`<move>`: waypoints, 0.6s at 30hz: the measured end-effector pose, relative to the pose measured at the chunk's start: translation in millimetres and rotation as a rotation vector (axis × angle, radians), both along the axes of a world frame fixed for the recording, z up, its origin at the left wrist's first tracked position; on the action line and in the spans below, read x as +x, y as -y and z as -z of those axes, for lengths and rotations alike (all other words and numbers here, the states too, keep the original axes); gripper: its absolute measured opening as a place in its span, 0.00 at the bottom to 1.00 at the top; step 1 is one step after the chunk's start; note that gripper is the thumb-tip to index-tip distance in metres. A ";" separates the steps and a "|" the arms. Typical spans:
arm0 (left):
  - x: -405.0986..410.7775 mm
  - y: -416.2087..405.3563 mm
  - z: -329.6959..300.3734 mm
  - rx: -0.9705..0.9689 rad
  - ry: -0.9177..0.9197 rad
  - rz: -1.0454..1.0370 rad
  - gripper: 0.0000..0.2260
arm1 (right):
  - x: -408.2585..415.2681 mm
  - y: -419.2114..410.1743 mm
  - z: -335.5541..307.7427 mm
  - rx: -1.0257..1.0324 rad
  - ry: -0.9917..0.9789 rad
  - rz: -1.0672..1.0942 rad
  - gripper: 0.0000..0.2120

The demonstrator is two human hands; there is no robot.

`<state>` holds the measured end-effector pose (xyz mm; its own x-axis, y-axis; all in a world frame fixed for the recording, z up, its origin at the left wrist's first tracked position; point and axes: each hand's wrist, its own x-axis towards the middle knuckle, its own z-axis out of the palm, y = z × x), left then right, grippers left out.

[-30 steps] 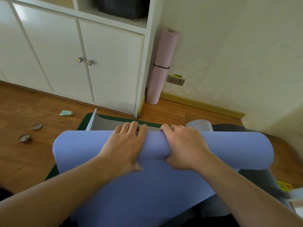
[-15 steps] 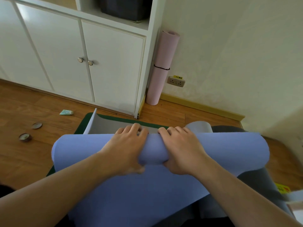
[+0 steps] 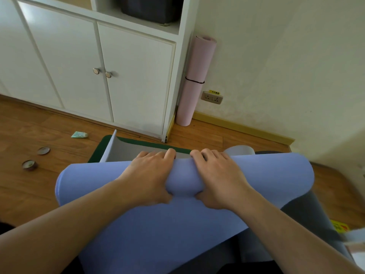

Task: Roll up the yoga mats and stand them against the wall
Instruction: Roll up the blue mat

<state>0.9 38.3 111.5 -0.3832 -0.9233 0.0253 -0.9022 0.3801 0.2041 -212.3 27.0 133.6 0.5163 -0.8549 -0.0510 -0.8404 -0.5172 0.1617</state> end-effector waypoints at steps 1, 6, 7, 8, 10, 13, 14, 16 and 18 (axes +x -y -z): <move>-0.3 -3.3 1.8 -0.012 0.029 0.006 0.37 | 0.6 -0.1 -1.0 0.003 0.026 0.000 0.41; -8.1 -6.7 8.2 -0.103 0.208 -0.004 0.47 | -0.5 0.2 -4.8 0.057 0.093 0.012 0.33; -9.4 -5.2 9.1 -0.097 0.190 -0.007 0.46 | -1.0 0.3 -4.5 0.074 0.088 0.012 0.34; -10.3 -3.8 9.6 -0.085 0.160 -0.008 0.45 | -1.9 0.1 -3.4 0.088 0.071 0.011 0.36; -9.2 -1.5 7.8 -0.031 0.070 -0.033 0.45 | -3.1 -1.6 -1.1 0.098 0.012 -0.001 0.44; -6.0 -1.5 1.2 0.084 -0.038 -0.066 0.41 | -2.4 -2.7 2.6 0.081 -0.042 -0.017 0.52; -5.7 -1.4 0.1 0.099 -0.033 -0.050 0.39 | -1.7 -2.0 3.7 0.071 -0.043 -0.019 0.50; -5.2 -2.3 0.2 0.091 -0.031 -0.016 0.34 | -1.7 -0.4 5.1 0.044 -0.025 -0.028 0.45; -2.9 -3.5 3.3 0.045 -0.019 0.018 0.35 | -1.4 0.4 3.1 0.038 0.003 -0.027 0.41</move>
<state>-2.0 41.8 108.1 -0.3992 -0.9168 -0.0086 -0.8912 0.3858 0.2387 -213.7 26.6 130.5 0.5395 -0.8380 -0.0816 -0.8264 -0.5456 0.1391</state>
